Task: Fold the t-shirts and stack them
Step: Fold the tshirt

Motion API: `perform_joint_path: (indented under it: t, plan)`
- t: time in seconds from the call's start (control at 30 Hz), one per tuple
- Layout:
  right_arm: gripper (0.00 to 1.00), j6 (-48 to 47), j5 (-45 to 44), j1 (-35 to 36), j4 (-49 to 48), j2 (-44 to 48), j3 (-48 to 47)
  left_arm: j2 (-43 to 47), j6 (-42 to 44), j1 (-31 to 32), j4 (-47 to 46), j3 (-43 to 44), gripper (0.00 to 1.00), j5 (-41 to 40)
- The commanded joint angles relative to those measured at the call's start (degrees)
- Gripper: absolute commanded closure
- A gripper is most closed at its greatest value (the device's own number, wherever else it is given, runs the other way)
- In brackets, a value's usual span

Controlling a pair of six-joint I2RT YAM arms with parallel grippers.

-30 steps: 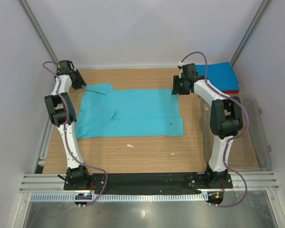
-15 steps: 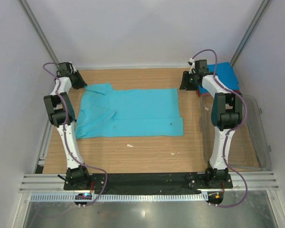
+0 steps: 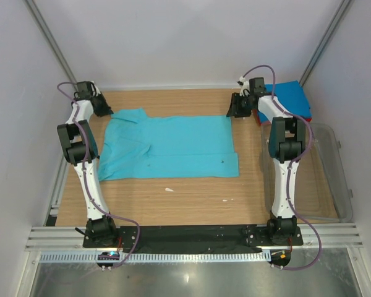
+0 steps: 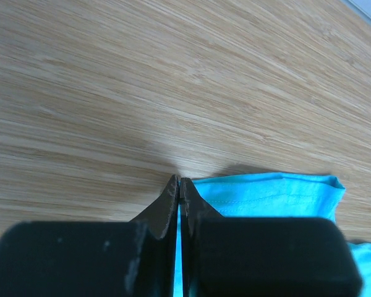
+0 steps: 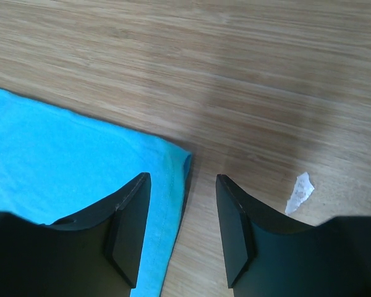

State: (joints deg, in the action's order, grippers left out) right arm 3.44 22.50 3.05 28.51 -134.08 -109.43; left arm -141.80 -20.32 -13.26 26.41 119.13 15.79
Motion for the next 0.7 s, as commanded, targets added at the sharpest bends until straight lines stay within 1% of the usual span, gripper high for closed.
perform_joint_path:
  t: [0.0,0.1,0.37,0.47,0.5,0.53,0.6,0.67]
  plan:
    - [0.48,-1.8,2.5,0.1,0.4,-1.7,-4.6,0.3,0.1,-0.1,0.6,3.3,1.00,2.3]
    - [0.49,-1.9,3.6,0.2,-0.1,-3.2,-5.6,1.0,-0.5,-0.1,-0.1,3.2,1.00,3.5]
    - [0.59,-3.1,6.3,0.1,-0.6,-4.9,-6.9,2.0,-1.5,0.0,-2.5,3.5,1.00,6.8]
    - [0.71,-3.0,7.0,0.1,-1.2,-4.9,-6.8,2.1,-2.6,0.0,-2.8,3.6,1.00,7.3]
    - [0.79,-3.0,6.9,0.1,-1.3,-4.9,-6.8,2.2,-3.0,-0.1,-3.0,3.6,1.00,8.0]
    - [0.84,-3.0,6.6,0.1,-1.4,-4.9,-6.8,2.3,-3.2,-0.1,-3.1,3.6,1.00,8.3]
    - [0.93,-2.5,5.9,0.1,-2.2,-5.0,-6.9,2.9,-3.9,-0.1,-3.0,3.3,1.00,8.5]
    - [0.98,-2.4,5.5,0.1,-2.1,-4.7,-7.1,4.2,-3.3,-0.1,-3.2,2.9,1.00,8.6]
